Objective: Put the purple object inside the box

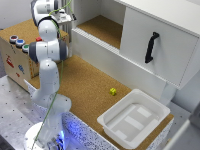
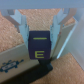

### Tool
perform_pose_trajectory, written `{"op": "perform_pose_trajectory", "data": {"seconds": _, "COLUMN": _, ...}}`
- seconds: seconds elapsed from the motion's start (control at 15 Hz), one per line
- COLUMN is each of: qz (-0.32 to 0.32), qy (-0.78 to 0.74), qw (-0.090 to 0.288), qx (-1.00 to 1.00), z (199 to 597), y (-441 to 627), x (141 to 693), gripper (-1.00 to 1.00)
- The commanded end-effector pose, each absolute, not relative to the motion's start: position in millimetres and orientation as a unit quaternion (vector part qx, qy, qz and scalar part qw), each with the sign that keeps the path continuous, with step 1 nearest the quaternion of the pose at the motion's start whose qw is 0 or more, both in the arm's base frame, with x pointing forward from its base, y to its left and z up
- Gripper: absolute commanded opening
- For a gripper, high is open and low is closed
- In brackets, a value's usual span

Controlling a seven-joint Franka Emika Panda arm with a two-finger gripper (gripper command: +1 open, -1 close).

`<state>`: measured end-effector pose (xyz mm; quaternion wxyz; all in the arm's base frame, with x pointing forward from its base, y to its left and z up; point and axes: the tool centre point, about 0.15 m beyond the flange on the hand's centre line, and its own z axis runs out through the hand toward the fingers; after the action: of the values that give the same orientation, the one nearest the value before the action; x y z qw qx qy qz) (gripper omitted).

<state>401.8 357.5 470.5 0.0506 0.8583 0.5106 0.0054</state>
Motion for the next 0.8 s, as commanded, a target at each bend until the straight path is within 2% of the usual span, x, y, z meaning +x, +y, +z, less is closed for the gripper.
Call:
{"op": "perform_pose_trajectory", "data": {"seconds": 0.0, "qz": 0.085, "qy": 0.479, "qw": -0.004, "qx": 0.874, "z": 453.5, "y": 259.5, "x": 373.5, "gripper": -1.0}}
{"op": "perform_pose_trajectory", "data": {"seconds": 0.33, "qz": 0.086, "qy": 0.424, "qw": -0.025, "qx": 0.901, "z": 435.2, "y": 176.8, "x": 366.8, "gripper": -1.0}}
{"op": "perform_pose_trajectory", "data": {"seconds": 0.67, "qz": 0.076, "qy": 0.321, "qw": -0.012, "qx": 0.944, "z": 425.5, "y": 108.1, "x": 355.7, "gripper": -1.0}}
{"op": "perform_pose_trajectory", "data": {"seconds": 0.73, "qz": 0.068, "qy": 0.296, "qw": -0.02, "qx": 0.953, "z": 421.1, "y": 90.8, "x": 355.2, "gripper": -1.0}}
